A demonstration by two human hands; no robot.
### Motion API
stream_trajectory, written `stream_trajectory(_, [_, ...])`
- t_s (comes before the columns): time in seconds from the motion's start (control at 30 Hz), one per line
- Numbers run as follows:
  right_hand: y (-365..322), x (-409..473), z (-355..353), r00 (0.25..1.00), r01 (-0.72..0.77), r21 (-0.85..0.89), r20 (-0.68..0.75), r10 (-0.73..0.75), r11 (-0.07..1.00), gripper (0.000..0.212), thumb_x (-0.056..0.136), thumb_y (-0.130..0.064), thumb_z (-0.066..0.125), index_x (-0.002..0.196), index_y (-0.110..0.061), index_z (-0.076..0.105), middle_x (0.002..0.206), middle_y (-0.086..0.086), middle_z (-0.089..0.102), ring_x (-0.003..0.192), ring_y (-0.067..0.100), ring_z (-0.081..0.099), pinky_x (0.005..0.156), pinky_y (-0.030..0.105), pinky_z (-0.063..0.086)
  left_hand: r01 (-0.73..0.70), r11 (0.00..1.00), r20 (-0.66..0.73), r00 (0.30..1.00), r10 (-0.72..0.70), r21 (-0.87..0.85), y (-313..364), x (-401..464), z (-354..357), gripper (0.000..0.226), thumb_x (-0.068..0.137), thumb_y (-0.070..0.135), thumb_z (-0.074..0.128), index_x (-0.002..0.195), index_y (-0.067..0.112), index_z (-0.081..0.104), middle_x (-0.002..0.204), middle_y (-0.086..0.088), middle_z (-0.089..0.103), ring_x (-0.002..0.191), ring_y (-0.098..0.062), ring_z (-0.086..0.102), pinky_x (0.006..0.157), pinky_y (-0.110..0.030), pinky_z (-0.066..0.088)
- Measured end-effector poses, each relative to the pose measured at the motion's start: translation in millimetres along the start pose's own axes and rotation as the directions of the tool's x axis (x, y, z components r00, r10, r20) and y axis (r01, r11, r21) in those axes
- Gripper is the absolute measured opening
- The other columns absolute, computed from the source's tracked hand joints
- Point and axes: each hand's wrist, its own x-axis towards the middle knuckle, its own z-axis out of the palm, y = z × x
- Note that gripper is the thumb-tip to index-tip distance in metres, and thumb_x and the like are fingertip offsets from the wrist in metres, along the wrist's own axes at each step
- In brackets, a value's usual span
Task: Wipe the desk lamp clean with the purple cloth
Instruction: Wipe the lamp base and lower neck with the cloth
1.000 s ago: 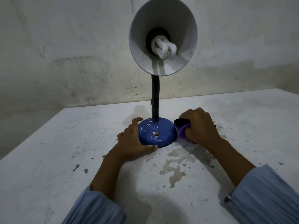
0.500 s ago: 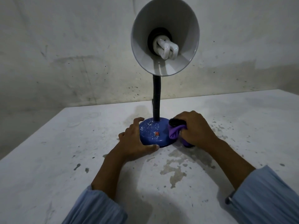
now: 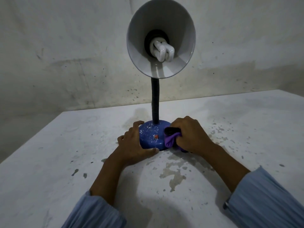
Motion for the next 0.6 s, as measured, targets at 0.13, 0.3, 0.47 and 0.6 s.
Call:
stream_trajectory(0.13, [-6.0, 1.3, -11.4, 0.985, -0.107, 0.328, 0.165, 0.055, 0.939, 0.041, 0.067, 0.009, 0.051, 0.062, -0.028, 0.068, 0.060, -0.011, 0.063, 0.059, 0.004, 0.056, 0.053, 0.019, 0.042, -0.011, 0.998, -0.050, 0.999, 0.015, 0.068, 3.1, -0.9, -1.3, 0.097, 0.050, 0.082, 0.056, 0.129, 0.045, 0.015, 0.141, 0.008, 0.039, 0.128, -0.018, 0.038, 0.111, -0.049, 0.013])
stream_trajectory(0.3, [-12.3, 2.7, -15.5, 0.981, -0.176, 0.681, 0.060, 0.186, 0.711, 0.032, 0.078, 0.008, 0.055, 0.080, -0.020, 0.070, 0.079, 0.003, 0.069, 0.073, 0.012, 0.061, 0.066, 0.027, 0.052, -0.093, 0.994, -0.165, 0.981, 0.101, 0.055, 14.0, 2.4, -9.3, 0.082, 0.061, 0.076, 0.050, 0.132, 0.040, 0.030, 0.143, 0.011, 0.036, 0.132, -0.013, 0.030, 0.111, -0.042, 0.006])
stream_trajectory(0.47, [-15.0, 5.4, -18.4, 0.954, -0.218, 0.974, 0.200, 0.223, 0.062, 0.024, 0.077, -0.007, 0.064, 0.101, -0.012, 0.064, 0.095, 0.009, 0.069, 0.083, 0.020, 0.066, 0.065, 0.027, 0.055, -0.205, 0.944, -0.203, 0.967, 0.154, -0.259, 45.0, -5.0, -8.6, 0.029, 0.075, 0.070, 0.048, 0.099, 0.054, 0.048, 0.106, 0.036, 0.050, 0.097, 0.017, 0.047, 0.079, -0.001, 0.036])
stream_trajectory(0.6, [-19.1, 7.2, -13.3, 0.921, -0.281, 0.953, 0.300, 0.250, -0.111, 0.038, 0.081, -0.029, 0.064, 0.113, -0.009, 0.060, 0.108, 0.013, 0.068, 0.092, 0.024, 0.066, 0.073, 0.033, 0.056, -0.169, 0.866, -0.144, 0.983, 0.114, -0.470, 64.1, -8.9, -4.0, 0.038, 0.074, 0.069, 0.053, 0.094, 0.038, 0.060, 0.094, 0.016, 0.066, 0.087, 0.002, 0.061, 0.071, -0.007, 0.046])
